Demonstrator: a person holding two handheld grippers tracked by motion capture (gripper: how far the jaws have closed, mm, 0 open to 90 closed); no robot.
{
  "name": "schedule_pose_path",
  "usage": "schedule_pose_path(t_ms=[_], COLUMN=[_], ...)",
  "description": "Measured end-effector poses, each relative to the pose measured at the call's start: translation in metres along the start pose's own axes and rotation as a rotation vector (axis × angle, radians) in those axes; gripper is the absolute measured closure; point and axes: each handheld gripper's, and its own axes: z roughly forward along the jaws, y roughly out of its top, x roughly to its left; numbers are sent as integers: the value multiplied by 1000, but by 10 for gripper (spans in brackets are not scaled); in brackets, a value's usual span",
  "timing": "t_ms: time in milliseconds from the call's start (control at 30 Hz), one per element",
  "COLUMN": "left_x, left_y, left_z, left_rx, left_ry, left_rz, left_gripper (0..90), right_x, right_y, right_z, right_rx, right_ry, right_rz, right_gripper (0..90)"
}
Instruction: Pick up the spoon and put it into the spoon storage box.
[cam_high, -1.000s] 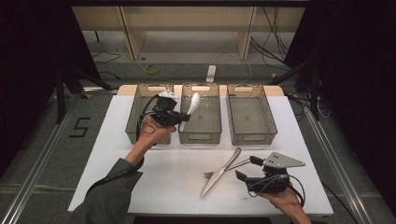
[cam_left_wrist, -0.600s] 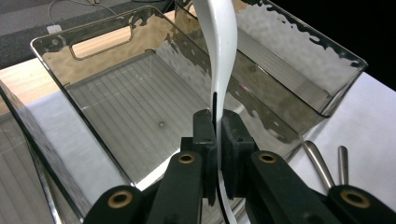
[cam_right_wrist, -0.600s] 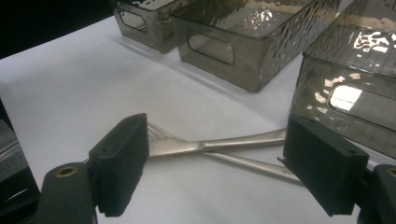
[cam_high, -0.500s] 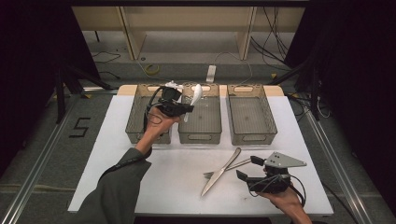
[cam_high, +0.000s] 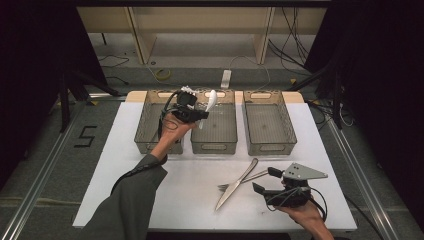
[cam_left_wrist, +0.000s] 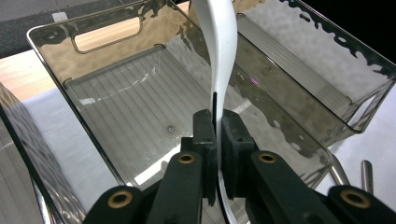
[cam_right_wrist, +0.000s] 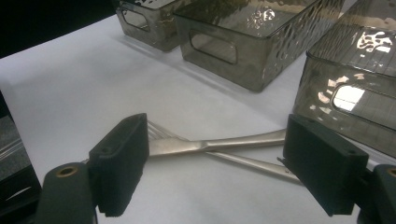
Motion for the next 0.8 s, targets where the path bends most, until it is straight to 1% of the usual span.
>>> schedule_pose_path(t_ms=[67,133,267,367,467,600,667,800], left_x=[-1,-2,0,-2,-3,-5,-6,-5], left_y=[0,-1,-2,-3,-2,-1,-2,-3], left_z=[4,9,15,18,22,27,29,33], left_rx=[3,14,9,12,15,30,33,56], left_ry=[-3,6,4,8,10,20,16,28], left_rz=[-12,-1,-23,-16,-19,-12,-13,-12], left_gripper=[852,852,852,851,851,850,849,848], right_x=[0,0,0,0,0,1,0,0], right_y=[0,0,0,0,0,0,0,0], right_z=[0,0,-1,-1,0,0,0,0], right_rx=[1,3,-4,-1,0,0,0,4], right_ry=[1,0,-1,-1,1,0,2,2], right_rz=[4,-1,-2,0,-1,-3,-2,1], right_gripper=[235,235,235,235,235,235,236,236])
